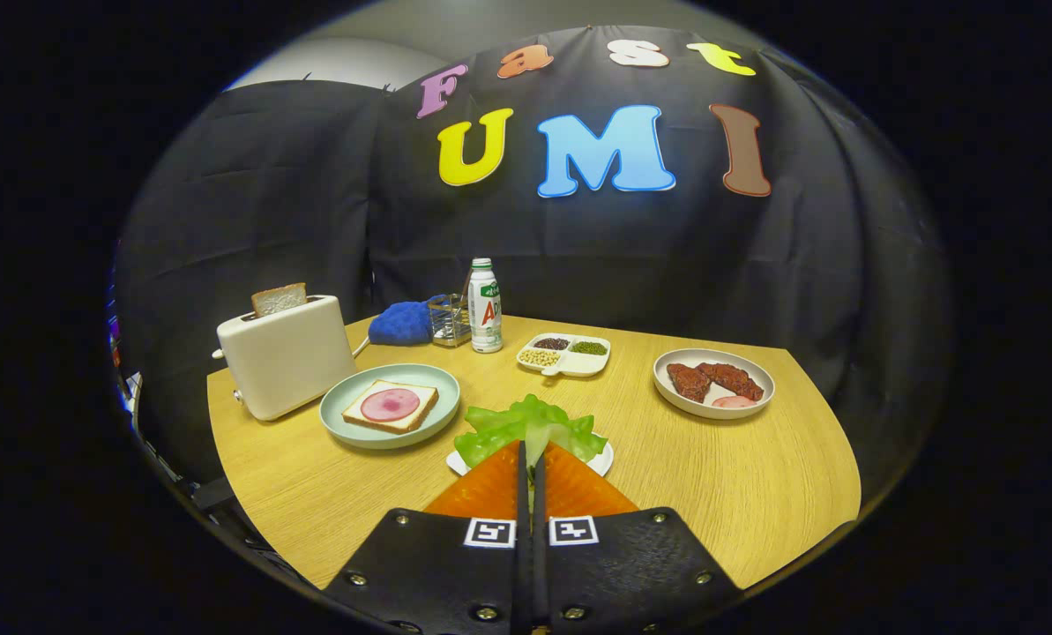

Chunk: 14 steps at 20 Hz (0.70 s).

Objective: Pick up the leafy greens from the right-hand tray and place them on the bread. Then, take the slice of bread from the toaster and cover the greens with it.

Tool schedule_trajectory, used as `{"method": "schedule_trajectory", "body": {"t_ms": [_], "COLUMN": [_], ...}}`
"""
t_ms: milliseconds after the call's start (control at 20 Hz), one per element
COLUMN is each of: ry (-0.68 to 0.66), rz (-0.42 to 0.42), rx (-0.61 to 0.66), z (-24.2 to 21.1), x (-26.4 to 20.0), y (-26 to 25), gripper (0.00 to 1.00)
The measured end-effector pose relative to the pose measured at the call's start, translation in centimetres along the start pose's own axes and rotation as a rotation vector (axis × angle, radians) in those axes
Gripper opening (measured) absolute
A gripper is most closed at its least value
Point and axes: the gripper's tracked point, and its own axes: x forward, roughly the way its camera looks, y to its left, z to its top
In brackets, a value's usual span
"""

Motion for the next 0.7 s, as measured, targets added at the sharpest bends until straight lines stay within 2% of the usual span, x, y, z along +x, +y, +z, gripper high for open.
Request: {"method": "schedule_trajectory", "body": {"t_ms": [700], "ry": [-0.056], "rz": [0.088], "rx": [-0.03], "z": [3.5], "x": [1.0], "y": [6.6], "gripper": [0.0]}}
